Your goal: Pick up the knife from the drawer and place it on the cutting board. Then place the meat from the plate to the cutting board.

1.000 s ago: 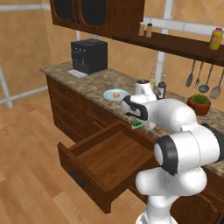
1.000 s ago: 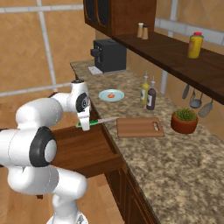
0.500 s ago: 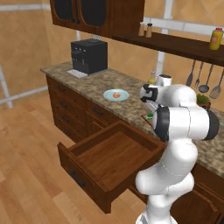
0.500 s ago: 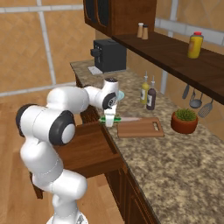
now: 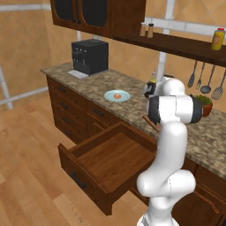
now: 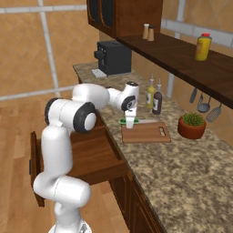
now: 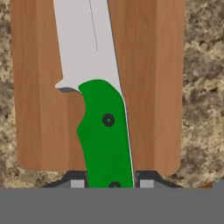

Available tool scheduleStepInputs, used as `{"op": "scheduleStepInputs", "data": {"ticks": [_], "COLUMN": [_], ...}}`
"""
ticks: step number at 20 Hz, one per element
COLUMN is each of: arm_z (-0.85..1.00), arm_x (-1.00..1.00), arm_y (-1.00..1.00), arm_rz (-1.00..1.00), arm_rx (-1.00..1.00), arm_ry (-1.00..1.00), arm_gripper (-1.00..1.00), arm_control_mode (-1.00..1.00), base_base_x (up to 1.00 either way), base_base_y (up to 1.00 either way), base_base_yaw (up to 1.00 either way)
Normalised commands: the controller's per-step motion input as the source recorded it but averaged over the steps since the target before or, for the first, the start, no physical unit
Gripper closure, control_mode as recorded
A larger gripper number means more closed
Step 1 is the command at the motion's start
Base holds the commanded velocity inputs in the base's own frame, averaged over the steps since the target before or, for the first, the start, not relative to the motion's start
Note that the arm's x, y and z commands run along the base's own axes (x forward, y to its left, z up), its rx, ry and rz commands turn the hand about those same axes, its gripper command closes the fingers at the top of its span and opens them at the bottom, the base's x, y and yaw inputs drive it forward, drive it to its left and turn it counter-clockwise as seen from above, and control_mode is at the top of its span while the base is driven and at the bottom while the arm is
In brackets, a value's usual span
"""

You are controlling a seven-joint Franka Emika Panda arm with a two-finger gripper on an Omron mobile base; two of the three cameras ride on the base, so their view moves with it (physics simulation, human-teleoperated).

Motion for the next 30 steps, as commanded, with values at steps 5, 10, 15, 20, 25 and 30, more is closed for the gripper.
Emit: {"op": "scheduleStepInputs", "data": {"ticks": [5,10,15,20,25,30], "arm_z": [-0.50,-0.12,-0.06,-0.18,-0.11,-0.02], "arm_x": [0.04,-0.13,0.12,0.01,0.00,0.00], "arm_y": [-0.22,-0.11,-0.04,0.00,0.00,0.00], "arm_rz": [-0.09,-0.13,0.00,0.03,0.03,0.01], "arm_rx": [-0.03,0.00,0.00,0.00,0.00,0.00], "arm_ry": [0.00,0.00,-0.01,-0.02,0.00,0.00], "arm_gripper": [1.00,1.00,1.00,1.00,-1.00,-1.00], "arm_control_mode": [-1.00,-1.00,-1.00,-1.00,-1.00,-1.00], "base_base_x": [0.00,0.00,0.00,0.00,0.00,0.00], "base_base_y": [0.00,0.00,0.00,0.00,0.00,0.00], "base_base_yaw": [0.00,0.00,0.00,0.00,0.00,0.00]}}
